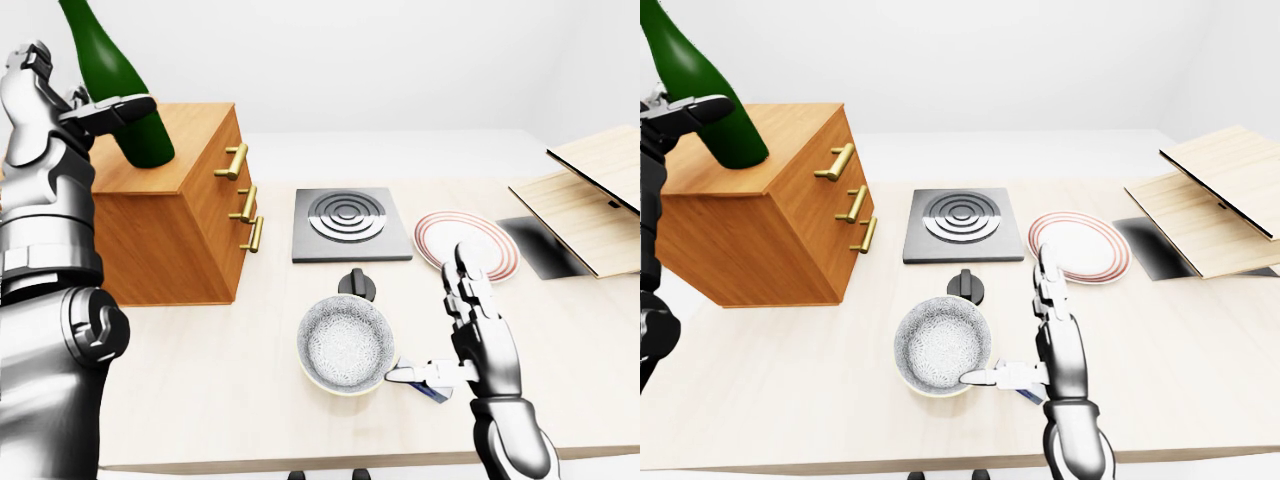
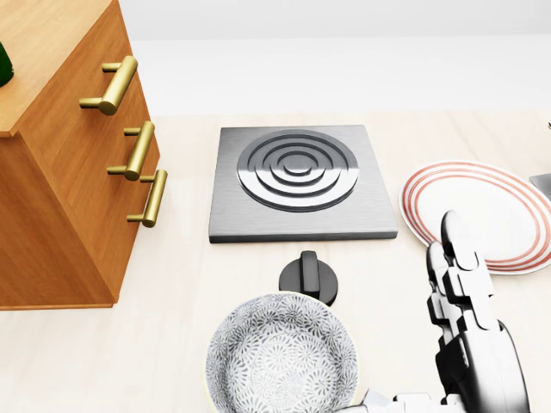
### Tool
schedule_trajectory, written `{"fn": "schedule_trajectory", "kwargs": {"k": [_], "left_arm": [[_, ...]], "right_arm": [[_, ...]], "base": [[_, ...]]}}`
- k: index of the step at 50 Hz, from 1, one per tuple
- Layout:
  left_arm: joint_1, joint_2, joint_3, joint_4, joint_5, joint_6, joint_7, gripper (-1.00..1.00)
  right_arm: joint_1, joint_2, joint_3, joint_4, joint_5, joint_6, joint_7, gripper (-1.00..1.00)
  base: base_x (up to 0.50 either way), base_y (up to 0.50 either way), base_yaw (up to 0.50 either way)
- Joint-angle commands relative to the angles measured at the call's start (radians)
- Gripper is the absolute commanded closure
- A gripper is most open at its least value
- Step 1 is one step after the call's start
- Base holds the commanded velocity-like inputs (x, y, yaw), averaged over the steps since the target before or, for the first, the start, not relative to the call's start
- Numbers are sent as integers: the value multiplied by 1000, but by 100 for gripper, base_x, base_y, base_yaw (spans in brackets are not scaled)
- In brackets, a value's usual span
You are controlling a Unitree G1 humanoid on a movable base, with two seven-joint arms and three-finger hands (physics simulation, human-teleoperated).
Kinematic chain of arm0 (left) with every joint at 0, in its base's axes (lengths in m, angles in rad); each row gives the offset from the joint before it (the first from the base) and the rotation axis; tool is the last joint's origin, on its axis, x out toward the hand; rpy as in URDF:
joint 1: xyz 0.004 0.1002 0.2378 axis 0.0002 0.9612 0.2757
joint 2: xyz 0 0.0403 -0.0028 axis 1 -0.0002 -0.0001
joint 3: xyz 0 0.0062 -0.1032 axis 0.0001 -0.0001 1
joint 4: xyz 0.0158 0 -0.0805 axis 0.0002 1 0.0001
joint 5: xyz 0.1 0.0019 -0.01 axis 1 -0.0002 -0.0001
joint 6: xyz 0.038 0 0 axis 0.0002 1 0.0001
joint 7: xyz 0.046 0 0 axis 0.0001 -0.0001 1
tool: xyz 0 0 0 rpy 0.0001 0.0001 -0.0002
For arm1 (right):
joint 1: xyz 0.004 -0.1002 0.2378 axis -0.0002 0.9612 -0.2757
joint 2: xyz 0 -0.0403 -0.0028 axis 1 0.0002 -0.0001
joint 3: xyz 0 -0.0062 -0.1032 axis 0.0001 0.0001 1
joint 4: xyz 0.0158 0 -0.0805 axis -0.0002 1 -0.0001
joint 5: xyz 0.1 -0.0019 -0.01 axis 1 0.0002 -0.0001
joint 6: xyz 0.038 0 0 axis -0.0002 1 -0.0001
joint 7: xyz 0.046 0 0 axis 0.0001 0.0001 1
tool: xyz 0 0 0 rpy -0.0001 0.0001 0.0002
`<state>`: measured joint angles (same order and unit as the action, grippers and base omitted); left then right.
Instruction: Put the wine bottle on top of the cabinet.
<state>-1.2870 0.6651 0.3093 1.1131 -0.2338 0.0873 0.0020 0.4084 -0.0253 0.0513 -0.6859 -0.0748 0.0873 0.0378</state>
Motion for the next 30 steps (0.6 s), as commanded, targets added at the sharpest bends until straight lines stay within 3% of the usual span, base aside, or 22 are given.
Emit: {"fn": "schedule_trajectory", "kwargs": {"k": [1,7,11,12,15,16,17,21,23,24,28,30], "left_arm": [[-67,66,-48,-77,-11,0,-7,-95],[13,93,-24,-427,-87,0,0,-100],[146,106,23,-774,-193,0,47,-100],[215,107,44,-911,-225,0,69,-100],[320,104,86,-1101,-311,0,107,-100],[400,89,126,-1219,-362,0,139,-100],[410,92,126,-1231,-376,0,148,-100],[673,18,195,-1558,-494,0,216,-100],[740,-6,210,-1638,-521,0,230,-100],[824,-48,216,-1729,-526,0,227,-100],[971,-155,218,-1871,-499,0,189,-100],[1109,-269,177,-1966,-402,0,121,-100]], "right_arm": [[-2,3,41,95,-3,-42,-32,-100],[7,-2,38,79,3,-39,-33,-100],[13,-1,37,93,5,-56,-32,-100],[16,-1,37,91,6,-58,-32,-100],[21,-2,37,89,9,-62,-32,-100],[24,-2,35,88,12,-66,-32,-100],[24,-2,35,89,12,-66,-31,-100],[31,-3,30,94,14,-77,-30,-100],[36,-2,28,91,16,-81,-27,-100],[42,-2,27,88,17,-84,-26,-100],[48,0,27,90,18,-94,-25,-100],[47,0,30,109,18,-111,-25,-100]], "base": [[0,0,0],[0,0,0],[0,0,0],[0,0,0],[0,0,0],[0,0,0],[0,0,0],[0,0,0],[0,0,0],[0,0,0],[0,0,0],[0,0,0]]}}
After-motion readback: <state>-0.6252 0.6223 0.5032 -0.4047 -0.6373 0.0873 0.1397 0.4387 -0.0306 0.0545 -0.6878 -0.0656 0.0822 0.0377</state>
